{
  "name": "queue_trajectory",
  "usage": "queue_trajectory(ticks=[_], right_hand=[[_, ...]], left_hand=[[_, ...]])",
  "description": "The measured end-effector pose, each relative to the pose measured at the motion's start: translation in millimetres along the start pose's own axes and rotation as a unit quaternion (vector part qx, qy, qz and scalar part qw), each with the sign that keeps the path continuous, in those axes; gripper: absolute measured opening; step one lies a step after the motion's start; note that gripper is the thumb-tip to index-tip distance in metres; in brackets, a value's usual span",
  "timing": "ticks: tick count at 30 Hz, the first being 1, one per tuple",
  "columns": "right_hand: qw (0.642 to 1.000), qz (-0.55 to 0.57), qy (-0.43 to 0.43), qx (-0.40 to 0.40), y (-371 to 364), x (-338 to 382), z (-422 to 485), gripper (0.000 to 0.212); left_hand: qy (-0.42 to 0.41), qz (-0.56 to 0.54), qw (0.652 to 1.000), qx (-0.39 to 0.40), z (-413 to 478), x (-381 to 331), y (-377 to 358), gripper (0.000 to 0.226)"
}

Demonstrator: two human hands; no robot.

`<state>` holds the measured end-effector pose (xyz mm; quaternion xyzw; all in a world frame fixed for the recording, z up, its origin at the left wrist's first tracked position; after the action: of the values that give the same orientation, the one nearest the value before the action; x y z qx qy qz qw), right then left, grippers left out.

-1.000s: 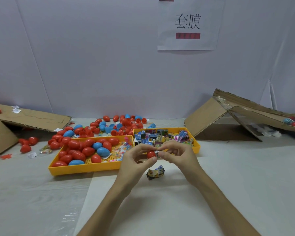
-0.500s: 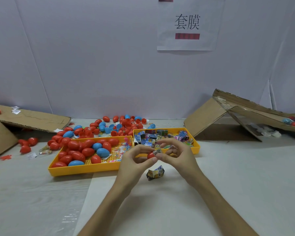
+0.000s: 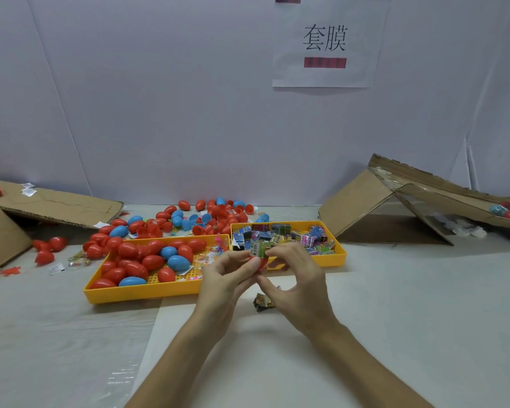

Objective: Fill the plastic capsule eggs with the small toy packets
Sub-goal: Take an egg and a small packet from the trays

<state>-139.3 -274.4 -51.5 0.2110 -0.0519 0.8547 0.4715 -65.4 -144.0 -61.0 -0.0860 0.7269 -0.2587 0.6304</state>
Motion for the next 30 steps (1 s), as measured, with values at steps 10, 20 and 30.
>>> queue_trajectory(ticks=[10,20,30], right_hand=[[0.998,-0.048,0.039,-0.034,3.0,2.4,0.0,0.026],[0.998,-0.035,0.028,-0.039,3.5,2.7,-0.2,0.024],[0.999,-0.023,-0.003,-0.038,5.8,1.1,0.3,0.032]], left_hand=[[0.075,-0.062,0.995,0.032,-2.5,2.6,-2.6,0.031],[0.123,-0.111,0.984,0.062,-7.0,3.6,-6.4,0.027],[0.143,-0.114,0.979,0.086,-7.8,3.4,-6.9,0.034]])
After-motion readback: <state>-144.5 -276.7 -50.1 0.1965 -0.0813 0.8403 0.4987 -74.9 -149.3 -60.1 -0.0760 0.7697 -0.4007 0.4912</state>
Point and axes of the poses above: each hand's wrist, its own z-axis towards the middle knuckle, its own y-axis out of the back of the hand, x = y × z, the point moved 4 cm from there along z, towards the middle knuckle, and after that the axes turned 14 degrees about -x, right-handed, at the moved point
